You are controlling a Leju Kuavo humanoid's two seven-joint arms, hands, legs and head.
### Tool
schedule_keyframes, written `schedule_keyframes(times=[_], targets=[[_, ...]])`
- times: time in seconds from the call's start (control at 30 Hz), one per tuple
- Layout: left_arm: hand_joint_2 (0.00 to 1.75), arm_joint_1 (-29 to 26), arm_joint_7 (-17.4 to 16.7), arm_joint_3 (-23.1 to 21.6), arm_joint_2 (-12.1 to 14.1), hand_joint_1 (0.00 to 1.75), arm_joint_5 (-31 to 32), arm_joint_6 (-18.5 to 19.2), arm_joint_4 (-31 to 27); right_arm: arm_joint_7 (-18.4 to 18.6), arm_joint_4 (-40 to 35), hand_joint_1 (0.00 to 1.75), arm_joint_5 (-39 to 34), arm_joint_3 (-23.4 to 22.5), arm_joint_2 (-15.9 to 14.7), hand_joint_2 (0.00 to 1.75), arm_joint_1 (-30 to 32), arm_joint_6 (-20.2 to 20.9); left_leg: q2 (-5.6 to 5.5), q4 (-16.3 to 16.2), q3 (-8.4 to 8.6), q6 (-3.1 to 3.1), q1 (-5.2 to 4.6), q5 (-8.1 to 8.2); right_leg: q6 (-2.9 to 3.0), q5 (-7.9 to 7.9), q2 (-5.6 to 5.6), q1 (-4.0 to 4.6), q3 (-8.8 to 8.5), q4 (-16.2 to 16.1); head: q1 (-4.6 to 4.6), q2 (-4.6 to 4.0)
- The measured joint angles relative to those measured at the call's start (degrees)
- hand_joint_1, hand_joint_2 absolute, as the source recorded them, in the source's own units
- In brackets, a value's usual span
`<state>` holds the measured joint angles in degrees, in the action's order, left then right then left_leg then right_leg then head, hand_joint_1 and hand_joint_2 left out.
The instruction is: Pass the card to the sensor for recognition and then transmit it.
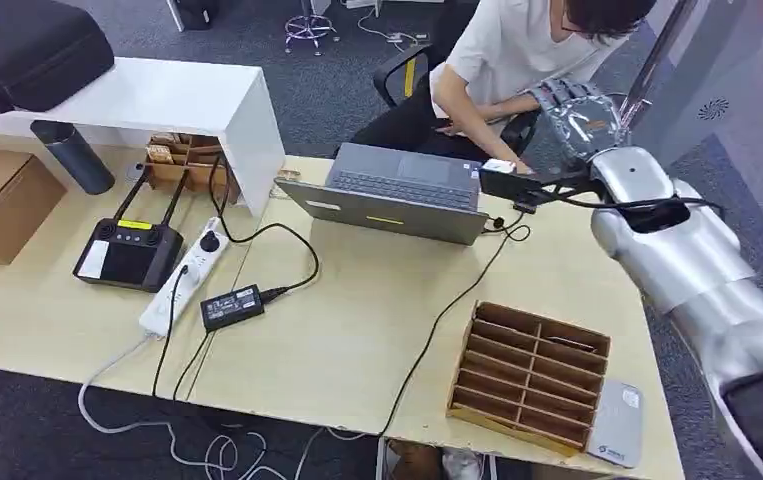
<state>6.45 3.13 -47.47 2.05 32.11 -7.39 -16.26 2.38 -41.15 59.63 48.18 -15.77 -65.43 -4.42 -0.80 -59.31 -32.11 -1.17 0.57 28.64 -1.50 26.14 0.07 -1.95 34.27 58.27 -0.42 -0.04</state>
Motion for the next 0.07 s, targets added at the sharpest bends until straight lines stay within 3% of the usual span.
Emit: schedule_keyframes(times=[0.07], targets=[[1.75,-0.4,0.1,0.8,0.0,0.0,0.0,-0.3,0.0,0.2,1.2,0.0,0.1,-1.0,-3.6,1.75,0.2,-0.7,-0.04,-0.1,-0.07,0.01,-0.02,0.01,-0.02,-0.01,-0.03,-0.02,0.0,0.0,0.0,0.0]])
